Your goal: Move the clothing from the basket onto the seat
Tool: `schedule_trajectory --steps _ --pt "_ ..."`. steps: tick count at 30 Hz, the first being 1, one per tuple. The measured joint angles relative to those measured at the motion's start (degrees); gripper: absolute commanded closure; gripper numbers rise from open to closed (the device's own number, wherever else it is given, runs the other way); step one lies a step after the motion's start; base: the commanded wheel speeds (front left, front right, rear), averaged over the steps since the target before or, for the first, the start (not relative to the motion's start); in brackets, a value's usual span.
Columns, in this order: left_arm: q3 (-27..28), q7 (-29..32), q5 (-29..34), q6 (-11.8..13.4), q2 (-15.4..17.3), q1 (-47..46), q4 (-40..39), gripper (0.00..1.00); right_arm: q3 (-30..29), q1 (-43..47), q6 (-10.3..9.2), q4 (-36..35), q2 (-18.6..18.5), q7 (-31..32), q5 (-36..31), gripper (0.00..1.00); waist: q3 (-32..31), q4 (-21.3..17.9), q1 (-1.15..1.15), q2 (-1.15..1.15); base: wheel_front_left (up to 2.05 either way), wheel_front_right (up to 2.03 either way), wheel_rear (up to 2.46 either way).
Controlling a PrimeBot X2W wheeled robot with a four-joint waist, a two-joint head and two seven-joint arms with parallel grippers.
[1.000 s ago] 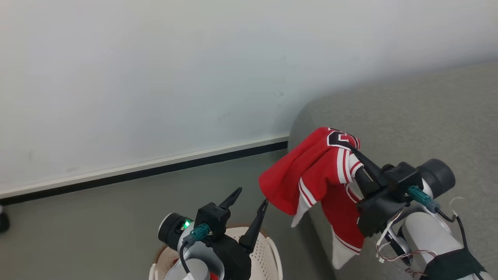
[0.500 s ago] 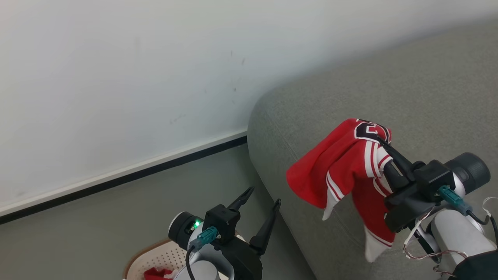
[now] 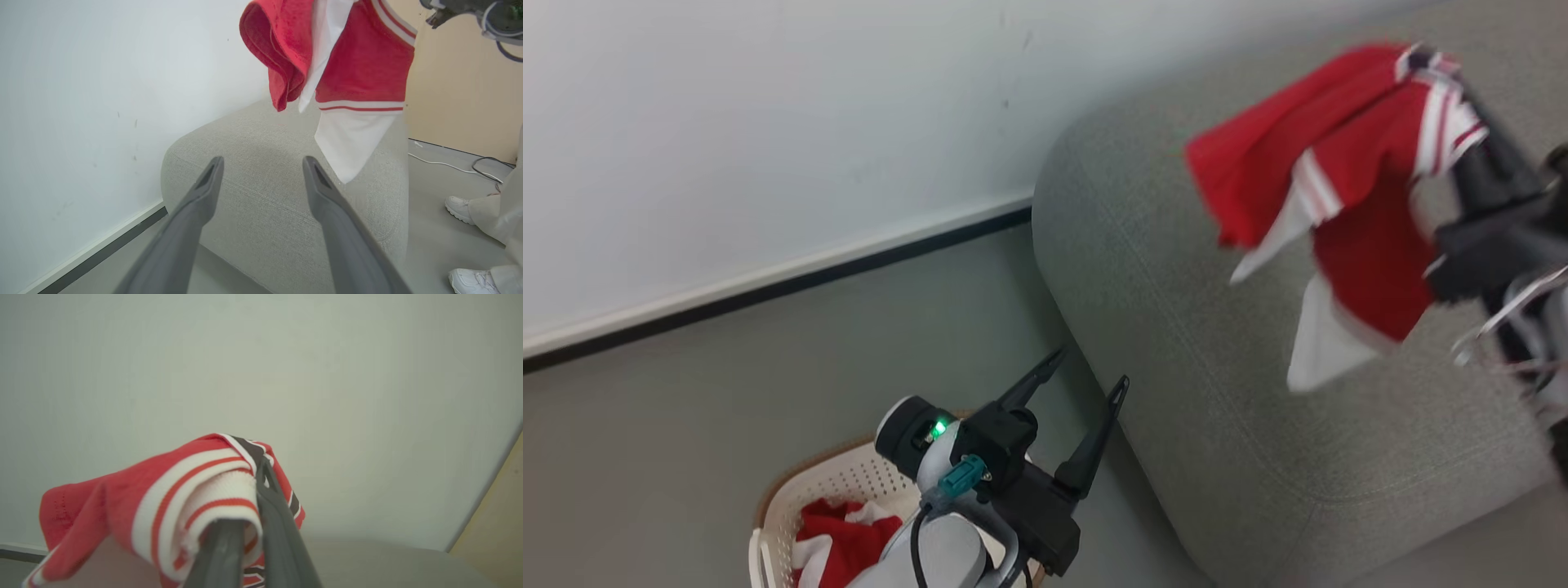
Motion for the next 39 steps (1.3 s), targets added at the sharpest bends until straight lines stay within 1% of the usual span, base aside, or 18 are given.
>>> schedule_trajectory --steps 4,9,17,20,23,27,29,32,35,39 --pt "0.32 0.0 1.04 0.54 0.9 -1.26 -2.32 0.0 -2.26 -7.56 0.18 3.26 -2.59 1.63 0.86 1.0 3.04 0.72 0.0 0.0 0.0 0.0 0.0" --pt "0.57 0.0 3.22 0.57 2.67 -2.84 -4.88 0.0 -4.3 -15.18 0.18 6.92 -4.63 3.25 1.67 1.0 7.01 1.95 0.0 0.0 0.0 0.0 0.0" --pt "0.09 0.08 5.5 1.0 4.77 -6.09 -9.17 0.0 -6.94 -22.78 0.25 12.01 -8.1 4.54 2.45 1.0 13.63 3.97 0.01 0.01 0.0 0.0 0.0" --pt "0.11 0.57 7.02 1.0 5.88 -7.26 -10.89 0.0 -7.31 -24.7 0.25 13.61 -8.15 4.97 2.56 1.0 16.21 4.5 0.01 0.0 0.0 0.0 0.0" --pt "0.25 1.35 7.75 1.03 7.05 -8.56 -12.23 0.0 -7.3 -26.05 0.07 15.46 -7.79 4.95 2.54 1.0 18.82 4.77 0.01 0.01 0.0 0.0 0.0" --pt "0.44 2.57 8.62 1.18 8.2 -10.06 -14.04 0.0 -7.59 -26.4 -1.41 17.9 -6.3 4.74 2.55 1.0 22.29 4.7 0.01 0.01 0.0 0.0 0.0" --pt "0.59 3.18 9.33 1.38 8.62 -10.94 -14.93 0.0 -7.53 -26.38 -1.96 19.09 -4.95 4.28 2.56 1.0 24.02 4.5 0.01 0.01 0.0 0.0 0.0" --pt "0.78 4.17 10.61 1.51 9.82 -12.1 -16.3 0.0 -6.95 -26.27 -3.3 20.73 -3.0 3.11 2.52 1.0 26.57 4.03 0.01 0.01 0.0 0.0 0.0" --pt "0.66 5.19 11.23 1.47 10.61 -12.95 -16.9 0.0 -6.82 -25.91 -3.67 22.87 -1.16 1.71 2.56 1.0 29.08 3.37 0.0 0.01 0.0 0.0 0.0" --pt "0.52 5.69 11.63 1.42 11.49 -13.58 -16.83 0.0 -5.99 -24.91 -3.94 26.52 2.26 0.31 3.09 1.0 31.96 2.34 0.0 0.01 0.0 0.0 0.0"
